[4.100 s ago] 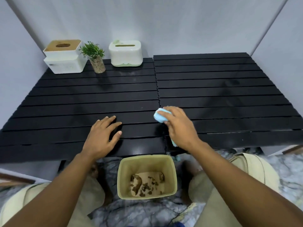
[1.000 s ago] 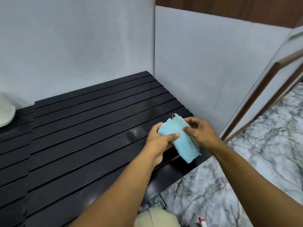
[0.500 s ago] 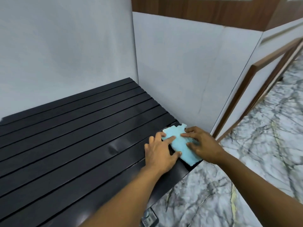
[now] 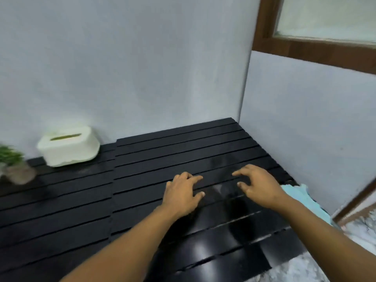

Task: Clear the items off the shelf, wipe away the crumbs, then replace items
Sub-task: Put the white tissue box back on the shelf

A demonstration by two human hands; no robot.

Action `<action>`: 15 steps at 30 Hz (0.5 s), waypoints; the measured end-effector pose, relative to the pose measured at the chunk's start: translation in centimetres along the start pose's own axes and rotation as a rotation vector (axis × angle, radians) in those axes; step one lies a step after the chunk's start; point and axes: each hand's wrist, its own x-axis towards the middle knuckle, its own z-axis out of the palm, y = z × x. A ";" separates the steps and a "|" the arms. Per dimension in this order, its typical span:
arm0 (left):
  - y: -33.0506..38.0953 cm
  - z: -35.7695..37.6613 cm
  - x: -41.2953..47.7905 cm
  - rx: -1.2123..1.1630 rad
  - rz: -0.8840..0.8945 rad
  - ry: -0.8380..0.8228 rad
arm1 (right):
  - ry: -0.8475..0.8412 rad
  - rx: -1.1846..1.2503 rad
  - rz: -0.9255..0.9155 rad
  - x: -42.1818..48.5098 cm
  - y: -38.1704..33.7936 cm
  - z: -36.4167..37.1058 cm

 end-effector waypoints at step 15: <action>-36.1 -18.3 -6.2 0.012 -0.416 0.355 | -0.138 0.226 -0.390 18.0 -34.2 16.9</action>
